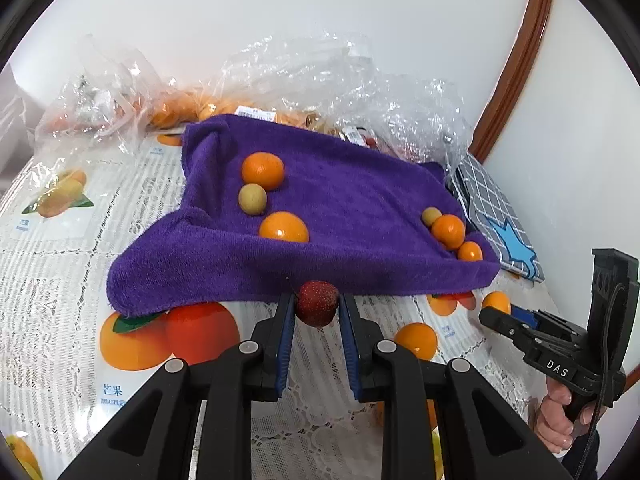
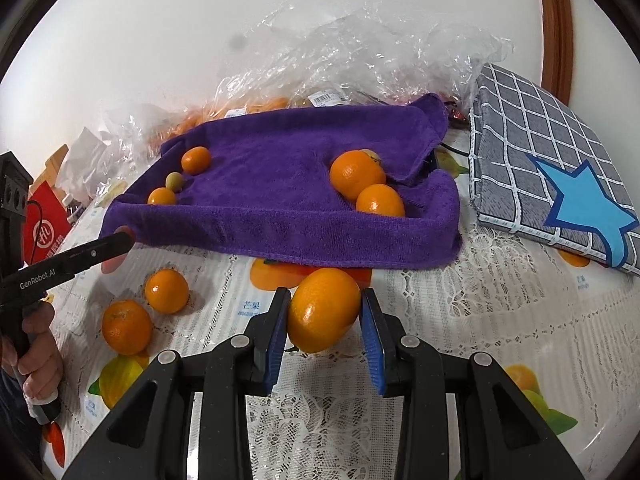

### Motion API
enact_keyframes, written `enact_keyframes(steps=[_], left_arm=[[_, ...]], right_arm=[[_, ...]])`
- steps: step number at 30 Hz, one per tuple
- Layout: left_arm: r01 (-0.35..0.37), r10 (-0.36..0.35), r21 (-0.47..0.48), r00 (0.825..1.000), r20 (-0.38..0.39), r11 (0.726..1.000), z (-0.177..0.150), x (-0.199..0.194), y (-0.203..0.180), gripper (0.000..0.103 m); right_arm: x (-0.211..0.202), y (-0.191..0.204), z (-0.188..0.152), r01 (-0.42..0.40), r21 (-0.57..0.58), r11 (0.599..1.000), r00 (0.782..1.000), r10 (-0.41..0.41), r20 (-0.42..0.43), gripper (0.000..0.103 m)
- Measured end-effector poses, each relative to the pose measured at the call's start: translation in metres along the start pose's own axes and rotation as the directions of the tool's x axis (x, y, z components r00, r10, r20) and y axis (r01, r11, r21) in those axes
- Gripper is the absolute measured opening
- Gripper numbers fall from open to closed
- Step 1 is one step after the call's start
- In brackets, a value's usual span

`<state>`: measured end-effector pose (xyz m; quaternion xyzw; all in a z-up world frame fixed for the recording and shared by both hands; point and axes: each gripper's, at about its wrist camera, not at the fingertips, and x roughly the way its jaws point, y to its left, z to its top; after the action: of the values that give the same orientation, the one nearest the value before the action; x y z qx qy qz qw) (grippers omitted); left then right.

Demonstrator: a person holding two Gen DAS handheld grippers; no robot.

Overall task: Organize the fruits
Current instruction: 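Close the right tool on a large oval orange while the left tool grasps a small red fruit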

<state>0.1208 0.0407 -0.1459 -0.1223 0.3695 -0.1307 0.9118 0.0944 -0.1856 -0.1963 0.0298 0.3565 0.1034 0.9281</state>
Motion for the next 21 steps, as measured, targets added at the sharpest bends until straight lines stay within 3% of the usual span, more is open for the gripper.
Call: enact_keyframes(steps=[21], left_arm=[[-0.019, 0.024, -0.057, 0.995, 0.099, 0.998, 0.005, -0.015, 0.014, 0.022]], right_arm=[[-0.011, -0.004, 0.000, -0.017, 0.037, 0.999, 0.998, 0.015, 0.057, 0.035]])
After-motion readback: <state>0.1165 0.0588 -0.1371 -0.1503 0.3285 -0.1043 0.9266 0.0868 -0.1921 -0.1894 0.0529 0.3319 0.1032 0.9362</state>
